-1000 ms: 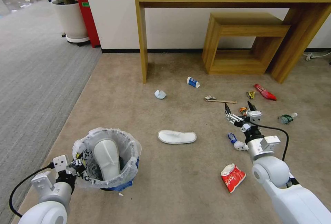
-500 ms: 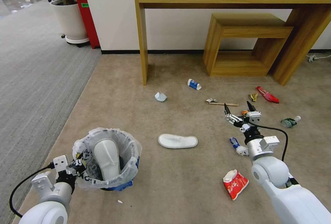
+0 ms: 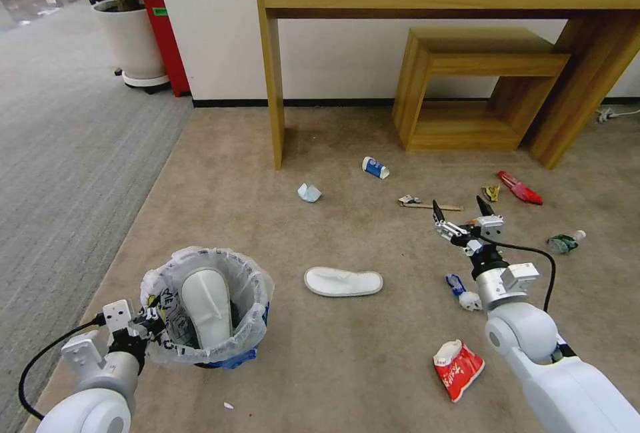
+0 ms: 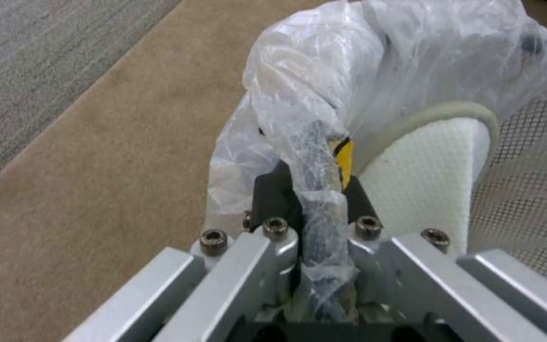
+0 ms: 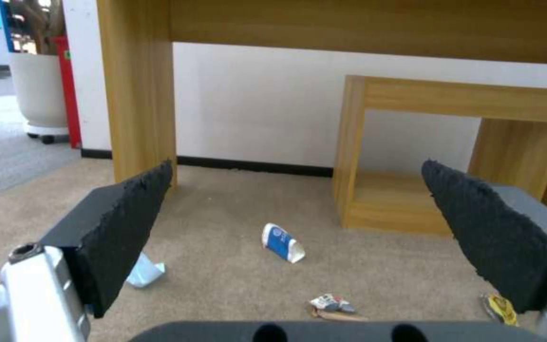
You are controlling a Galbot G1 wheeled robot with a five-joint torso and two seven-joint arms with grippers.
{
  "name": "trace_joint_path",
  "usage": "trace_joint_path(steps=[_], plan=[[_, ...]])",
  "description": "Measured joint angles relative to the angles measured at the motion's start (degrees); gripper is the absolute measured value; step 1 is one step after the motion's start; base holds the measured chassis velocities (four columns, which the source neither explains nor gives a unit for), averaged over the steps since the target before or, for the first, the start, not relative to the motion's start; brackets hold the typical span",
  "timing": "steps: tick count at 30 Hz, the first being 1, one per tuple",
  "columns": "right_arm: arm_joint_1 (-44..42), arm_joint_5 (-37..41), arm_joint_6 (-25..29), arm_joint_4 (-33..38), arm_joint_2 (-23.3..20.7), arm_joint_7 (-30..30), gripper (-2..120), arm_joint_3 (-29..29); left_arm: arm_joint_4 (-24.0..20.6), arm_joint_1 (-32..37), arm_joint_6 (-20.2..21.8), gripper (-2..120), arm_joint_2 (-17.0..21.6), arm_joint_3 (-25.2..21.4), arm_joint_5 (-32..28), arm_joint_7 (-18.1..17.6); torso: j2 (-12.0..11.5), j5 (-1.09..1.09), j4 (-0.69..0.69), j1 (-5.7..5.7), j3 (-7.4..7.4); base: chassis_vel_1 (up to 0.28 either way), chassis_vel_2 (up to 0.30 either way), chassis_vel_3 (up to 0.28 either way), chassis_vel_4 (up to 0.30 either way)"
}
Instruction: Pick up the trash bin and place the garbage on the floor into it.
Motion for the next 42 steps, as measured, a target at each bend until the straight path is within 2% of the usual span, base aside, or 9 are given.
trace_joint_path(steps=[28,31,32,34,36,42], plan=[[1.1,-0.6,0.5,-1.3,-0.7,-1.3,100,-2.0,0.4,-0.2,-0.1,3,-0.1,0.2,0.1,0.0,0.0,0.00,0.00,0.00,0.00,-0.042,0.045,0.039,-0.042],[1.4,-0.8,1.0,-2.9,-3.3,-7.4,100,-4.4,0.8,-0.6,-0.2,3,-0.2,0.4,0.2,0.0,0.0,0.00,0.00,0.00,0.00,0.000,0.000,0.000,0.000],[1.4,-0.8,1.0,-2.9,-3.3,-7.4,100,-4.4,0.8,-0.6,-0.2,3,-0.2,0.4,0.2,0.0,0.0,0.00,0.00,0.00,0.00,0.000,0.000,0.000,0.000],[2.2,-3.1,4.8,-6.7,-5.4,-16.3,100,-6.0,1.3,-1.2,-0.2,3,-0.2,0.8,0.2,0.0,0.0,0.02,0.01,0.00,0.00,0.000,0.000,0.000,0.000],[2.5,-4.6,7.4,-9.3,-6.3,-20.4,100,-6.2,1.7,-1.6,-0.2,3,-0.1,1.1,0.2,0.0,0.0,-0.01,0.00,0.00,0.00,0.000,0.000,0.000,0.000],[3.8,-8.3,12.0,-15.3,-7.1,-25.0,100,-7.0,2.6,-2.0,-0.4,3,-0.2,1.3,0.3,0.0,0.0,0.00,0.00,0.00,0.00,0.000,0.000,0.000,0.000]])
